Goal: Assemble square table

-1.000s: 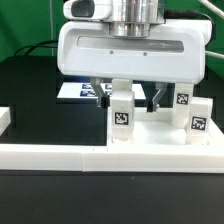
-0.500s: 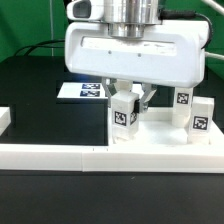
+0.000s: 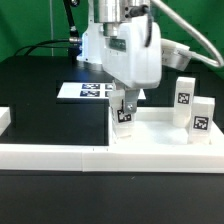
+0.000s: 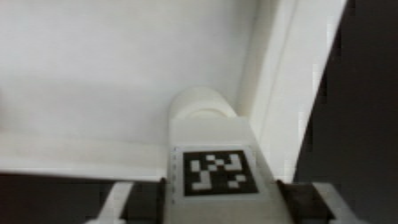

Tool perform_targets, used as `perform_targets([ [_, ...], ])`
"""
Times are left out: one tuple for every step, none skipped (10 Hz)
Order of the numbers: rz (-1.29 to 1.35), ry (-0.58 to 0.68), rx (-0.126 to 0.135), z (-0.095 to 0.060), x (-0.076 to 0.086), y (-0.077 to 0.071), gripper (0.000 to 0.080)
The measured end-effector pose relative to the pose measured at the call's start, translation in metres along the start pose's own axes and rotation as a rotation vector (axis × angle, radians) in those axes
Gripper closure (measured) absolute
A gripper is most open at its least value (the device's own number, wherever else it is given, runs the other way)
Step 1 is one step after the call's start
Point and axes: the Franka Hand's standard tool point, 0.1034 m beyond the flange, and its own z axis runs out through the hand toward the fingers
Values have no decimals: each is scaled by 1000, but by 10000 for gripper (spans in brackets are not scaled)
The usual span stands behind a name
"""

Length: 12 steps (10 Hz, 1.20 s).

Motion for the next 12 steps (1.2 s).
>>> perform_targets([
  [122,-15,8,1,-2,0,509],
  [239,-30,19,1,-3,0,509],
  [314,-42,22,1,-2,0,509],
  [325,-42,21,1,-3,0,509],
  [306,-42,22,1,-3,0,502],
  [289,-41,20,2,-2,1,502],
  [241,-40,22,1,-2,1,305],
  [16,-41,33,-3,-1,-1,305],
  [-138,-42,37,-5,-3,2,184],
  [-232,-43,33,-2,-6,4,160],
  [-278,-42,34,-2,-5,4,152],
  [-326,-40,35,-2,-4,4,152],
])
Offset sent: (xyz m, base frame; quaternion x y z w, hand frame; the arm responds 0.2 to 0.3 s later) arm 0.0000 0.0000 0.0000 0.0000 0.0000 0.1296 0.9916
